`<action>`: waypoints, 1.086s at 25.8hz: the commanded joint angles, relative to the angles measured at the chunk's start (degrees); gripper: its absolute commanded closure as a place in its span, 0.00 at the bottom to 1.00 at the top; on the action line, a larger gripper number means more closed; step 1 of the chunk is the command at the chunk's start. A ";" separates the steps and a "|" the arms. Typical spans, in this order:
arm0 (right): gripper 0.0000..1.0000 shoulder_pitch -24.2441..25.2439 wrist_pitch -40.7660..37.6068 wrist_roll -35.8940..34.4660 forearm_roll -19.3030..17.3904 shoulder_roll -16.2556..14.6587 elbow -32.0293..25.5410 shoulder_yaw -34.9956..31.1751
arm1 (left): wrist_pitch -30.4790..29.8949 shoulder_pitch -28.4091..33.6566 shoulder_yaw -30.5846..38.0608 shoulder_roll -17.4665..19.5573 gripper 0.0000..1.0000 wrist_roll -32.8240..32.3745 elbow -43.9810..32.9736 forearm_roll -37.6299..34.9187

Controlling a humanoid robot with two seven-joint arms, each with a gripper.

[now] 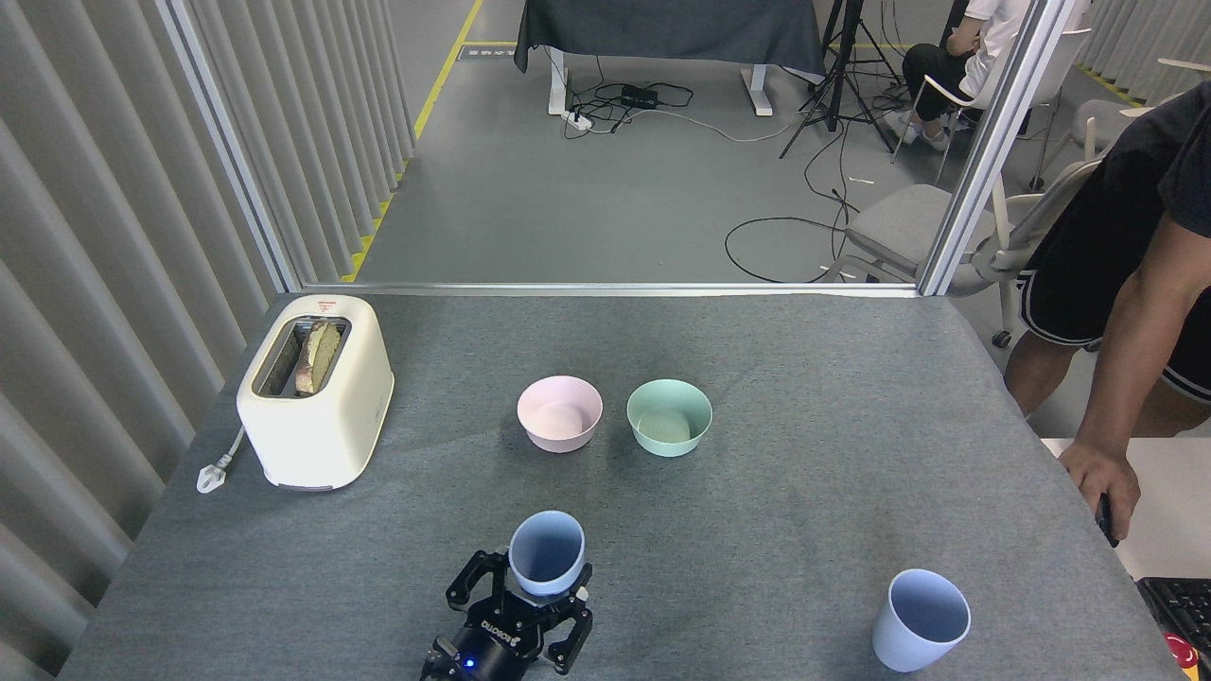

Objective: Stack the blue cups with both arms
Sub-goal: 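Carry the blue cup with the left gripper toward the table center and set it down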

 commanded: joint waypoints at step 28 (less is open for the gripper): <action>0.00 -0.03 0.07 -0.05 -0.08 -0.04 0.09 0.26 | -0.25 10.06 2.80 -0.70 0.00 0.58 -2.89 -1.14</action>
